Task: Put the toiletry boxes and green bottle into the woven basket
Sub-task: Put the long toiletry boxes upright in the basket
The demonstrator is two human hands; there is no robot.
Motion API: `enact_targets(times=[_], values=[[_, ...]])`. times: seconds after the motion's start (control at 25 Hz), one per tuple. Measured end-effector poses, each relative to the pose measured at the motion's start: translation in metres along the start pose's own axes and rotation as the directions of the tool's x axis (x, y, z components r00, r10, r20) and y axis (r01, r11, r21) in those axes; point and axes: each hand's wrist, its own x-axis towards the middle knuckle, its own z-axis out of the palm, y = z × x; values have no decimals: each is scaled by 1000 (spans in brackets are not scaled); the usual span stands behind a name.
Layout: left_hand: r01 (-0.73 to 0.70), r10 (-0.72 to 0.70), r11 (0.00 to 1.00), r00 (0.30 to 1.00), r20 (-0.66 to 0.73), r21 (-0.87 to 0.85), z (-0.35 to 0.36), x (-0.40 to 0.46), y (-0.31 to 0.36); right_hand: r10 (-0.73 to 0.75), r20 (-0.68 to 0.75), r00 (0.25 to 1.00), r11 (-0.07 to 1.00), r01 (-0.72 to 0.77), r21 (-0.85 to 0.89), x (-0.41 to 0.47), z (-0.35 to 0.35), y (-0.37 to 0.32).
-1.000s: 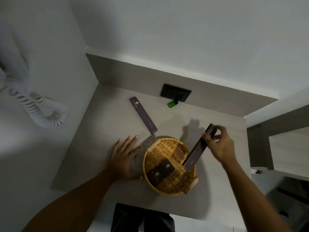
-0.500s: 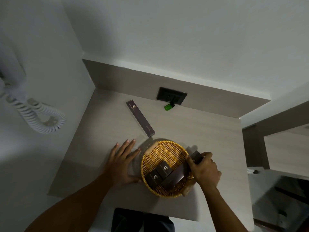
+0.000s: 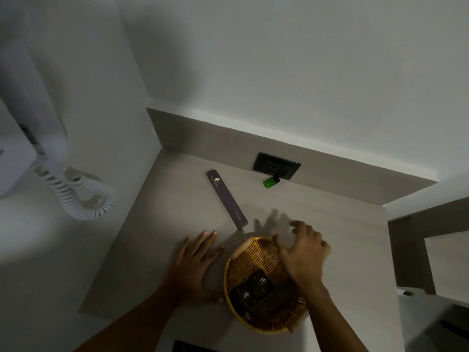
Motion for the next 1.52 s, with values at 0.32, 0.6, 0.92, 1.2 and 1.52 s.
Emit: enact_targets(times=[0.32, 0.6, 0.92, 1.2, 1.52], values=[[-10, 9, 1000, 1000, -20, -8, 1, 0, -1, -360, 420, 833, 913, 408, -26, 82, 60, -99], [-11, 10, 1000, 1000, -19, -10, 0, -1, -1, -305, 454, 837, 952, 259, 163, 86, 62, -87], [6, -6, 1000, 1000, -25, -7, 9, 0, -4, -541, 469, 698, 616, 709, -343, 136, 49, -100], [11, -11, 1000, 999, -42, 16, 7, 0, -3, -690, 262, 674, 545, 723, -424, 122, -5, -84], [6, -8, 999, 998, -63, -31, 2, -1, -1, -577, 163, 800, 723, 594, -353, 69, -66, 24]])
